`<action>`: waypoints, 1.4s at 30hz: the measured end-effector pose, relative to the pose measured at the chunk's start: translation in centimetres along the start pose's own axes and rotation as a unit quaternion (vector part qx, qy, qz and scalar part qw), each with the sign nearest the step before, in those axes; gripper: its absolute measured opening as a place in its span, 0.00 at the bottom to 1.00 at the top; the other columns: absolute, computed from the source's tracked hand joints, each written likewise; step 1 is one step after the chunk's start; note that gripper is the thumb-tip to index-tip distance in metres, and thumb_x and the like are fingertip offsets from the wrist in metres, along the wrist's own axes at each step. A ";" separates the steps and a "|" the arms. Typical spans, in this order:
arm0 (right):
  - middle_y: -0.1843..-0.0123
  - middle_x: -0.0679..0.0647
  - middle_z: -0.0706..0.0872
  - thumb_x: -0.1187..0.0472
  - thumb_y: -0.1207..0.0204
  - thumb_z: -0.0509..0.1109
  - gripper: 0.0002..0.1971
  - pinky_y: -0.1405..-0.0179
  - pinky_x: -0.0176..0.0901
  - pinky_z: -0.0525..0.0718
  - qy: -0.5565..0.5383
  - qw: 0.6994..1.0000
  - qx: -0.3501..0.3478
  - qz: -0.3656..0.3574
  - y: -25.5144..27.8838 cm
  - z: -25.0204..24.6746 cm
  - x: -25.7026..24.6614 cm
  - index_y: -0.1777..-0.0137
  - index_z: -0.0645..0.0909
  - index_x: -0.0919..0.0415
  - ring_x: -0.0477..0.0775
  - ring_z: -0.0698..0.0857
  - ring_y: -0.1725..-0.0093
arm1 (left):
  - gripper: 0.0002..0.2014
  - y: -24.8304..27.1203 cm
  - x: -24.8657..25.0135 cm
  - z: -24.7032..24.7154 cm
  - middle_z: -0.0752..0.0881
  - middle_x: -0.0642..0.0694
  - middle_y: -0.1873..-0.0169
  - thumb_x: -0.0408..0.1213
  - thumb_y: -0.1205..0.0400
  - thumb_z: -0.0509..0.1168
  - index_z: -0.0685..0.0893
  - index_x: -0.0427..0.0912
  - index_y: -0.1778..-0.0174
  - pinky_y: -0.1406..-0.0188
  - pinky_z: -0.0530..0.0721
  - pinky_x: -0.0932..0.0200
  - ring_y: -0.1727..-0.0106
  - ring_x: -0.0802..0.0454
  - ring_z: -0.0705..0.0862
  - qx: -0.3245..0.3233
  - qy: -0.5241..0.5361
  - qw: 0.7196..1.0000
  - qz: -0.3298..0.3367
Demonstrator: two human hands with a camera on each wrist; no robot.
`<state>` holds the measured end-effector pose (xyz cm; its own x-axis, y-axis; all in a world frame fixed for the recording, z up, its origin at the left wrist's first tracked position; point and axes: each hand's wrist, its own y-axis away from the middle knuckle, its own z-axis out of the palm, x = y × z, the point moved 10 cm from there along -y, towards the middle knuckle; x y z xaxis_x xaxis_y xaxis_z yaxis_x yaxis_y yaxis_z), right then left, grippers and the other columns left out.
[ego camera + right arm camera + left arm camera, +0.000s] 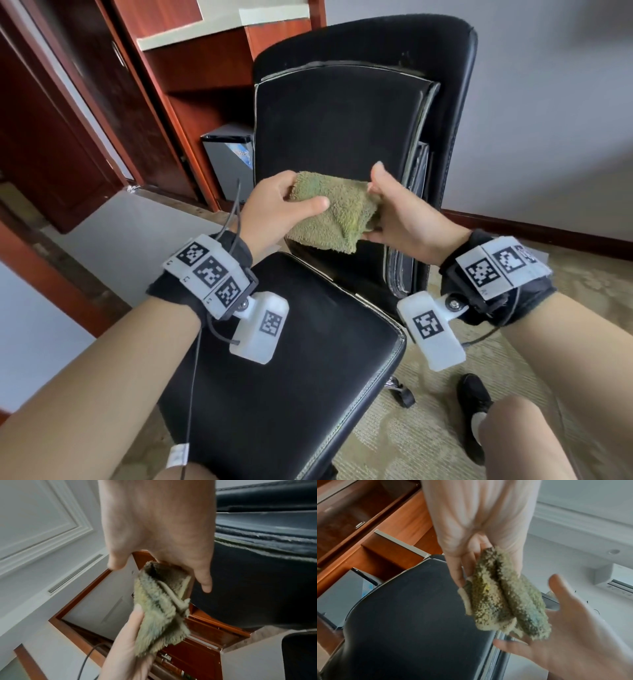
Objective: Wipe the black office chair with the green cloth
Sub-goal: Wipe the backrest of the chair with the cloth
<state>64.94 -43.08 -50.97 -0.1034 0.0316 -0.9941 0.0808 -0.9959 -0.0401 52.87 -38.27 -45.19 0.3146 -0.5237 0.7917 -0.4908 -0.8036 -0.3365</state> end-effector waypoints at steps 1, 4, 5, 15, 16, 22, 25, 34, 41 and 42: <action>0.41 0.44 0.86 0.34 0.31 0.62 0.27 0.36 0.43 0.80 0.007 1.000 -0.007 -0.005 0.3 0.4 -0.1 0.38 0.78 0.48 0.46 0.84 0.38 | 0.11 -0.4 -0.2 -0.1 0.89 0.43 0.53 0.39 0.25 0.73 0.85 0.38 0.50 0.46 0.86 0.49 0.52 0.51 0.88 0.005 -0.012 1.000 -0.011; 0.45 0.51 0.88 0.58 0.29 0.73 0.16 0.45 0.40 0.85 0.061 0.993 0.071 -0.070 0.5 -0.6 -1.2 0.42 0.78 0.56 0.48 0.87 0.45 | 0.14 -1.0 0.1 0.7 0.89 0.44 0.55 0.43 0.26 0.74 0.85 0.38 0.51 0.50 0.87 0.48 0.54 0.50 0.88 0.000 -0.027 1.000 -0.015; 0.45 0.56 0.88 0.64 0.28 0.74 0.15 0.48 0.41 0.86 0.051 0.988 0.112 -0.090 0.5 -1.5 -1.7 0.42 0.79 0.62 0.52 0.88 0.48 | 0.15 -1.3 0.4 1.0 0.89 0.46 0.57 0.46 0.26 0.74 0.84 0.39 0.53 0.53 0.87 0.54 0.56 0.52 0.88 0.003 -0.035 0.999 -0.008; 0.54 0.57 0.89 0.75 0.27 0.69 0.13 0.57 0.45 0.88 -0.046 0.973 0.182 -0.132 1.7 -6.0 -3.0 0.43 0.78 0.69 0.53 0.89 0.56 | 0.12 -4.0 1.6 5.4 0.89 0.50 0.53 0.42 0.24 0.73 0.84 0.44 0.47 0.45 0.83 0.58 0.51 0.56 0.87 -0.087 -0.028 0.996 0.018; 0.52 0.58 0.89 0.74 0.27 0.69 0.13 0.54 0.50 0.89 -0.048 0.970 0.197 -0.130 1.9 -6.5 -3.0 0.42 0.78 0.69 0.54 0.89 0.55 | 0.10 -4.3 2.2 5.6 0.89 0.51 0.56 0.42 0.24 0.73 0.84 0.44 0.50 0.48 0.84 0.60 0.53 0.56 0.87 -0.069 -0.037 0.996 0.037; 0.61 0.47 0.83 0.69 0.33 0.76 0.14 0.59 0.30 0.83 0.195 0.861 0.386 -0.267 5.6 -10.7 -9.2 0.59 0.75 0.53 0.38 0.84 0.61 | 0.16 -6.4 1.6 7.4 0.84 0.51 0.42 0.41 0.16 0.62 0.77 0.44 0.33 0.49 0.71 0.77 0.44 0.61 0.81 -0.045 -0.058 0.995 0.062; 0.59 0.54 0.77 0.69 0.35 0.72 0.08 0.61 0.22 0.68 0.383 0.719 0.454 -0.360 7.9 -10.9 -12.8 0.57 0.77 0.65 0.42 0.72 0.61 | 0.23 -7.1 -0.3 8.2 0.74 0.50 0.27 0.44 0.15 0.60 0.69 0.48 0.24 0.32 0.68 0.62 0.28 0.54 0.73 -0.054 -0.177 0.978 0.094; 0.40 0.75 0.73 0.59 0.35 0.71 0.20 0.43 0.40 0.69 0.570 0.661 0.392 -0.290 3.0 -13.3 -10.5 0.50 0.73 0.74 0.74 0.74 0.40 | 0.32 -7.9 -4.0 11.1 0.49 0.47 0.16 0.45 0.15 0.58 0.49 0.61 0.18 0.25 0.67 0.44 0.19 0.46 0.61 -0.087 -0.320 0.935 0.123; 0.43 0.66 0.80 0.66 0.31 0.66 0.19 0.55 0.34 0.64 0.531 0.684 0.412 -0.285 3.5 -14.0 -10.8 0.44 0.70 0.75 0.68 0.79 0.46 | 0.35 -8.1 -4.8 13.2 0.46 0.46 0.16 0.46 0.15 0.59 0.46 0.57 0.17 0.35 0.73 0.45 0.32 0.39 0.75 -0.129 -0.366 0.915 0.113; 0.43 0.65 0.81 0.67 0.31 0.64 0.19 0.57 0.35 0.65 0.521 0.674 0.436 -0.290 4.3 -14.1 -11.3 0.42 0.70 0.75 0.68 0.80 0.47 | 0.34 -8.2 -4.8 13.1 0.46 0.46 0.16 0.46 0.15 0.59 0.46 0.57 0.17 0.39 0.75 0.47 0.36 0.40 0.78 -0.133 -0.372 0.912 0.110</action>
<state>80.41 -46.55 -41.29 0.9225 0.0269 -0.3850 -0.3335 -0.4467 -0.8302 66.03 -32.88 -52.96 0.6001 -0.7907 0.1211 -0.7573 -0.6103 -0.2323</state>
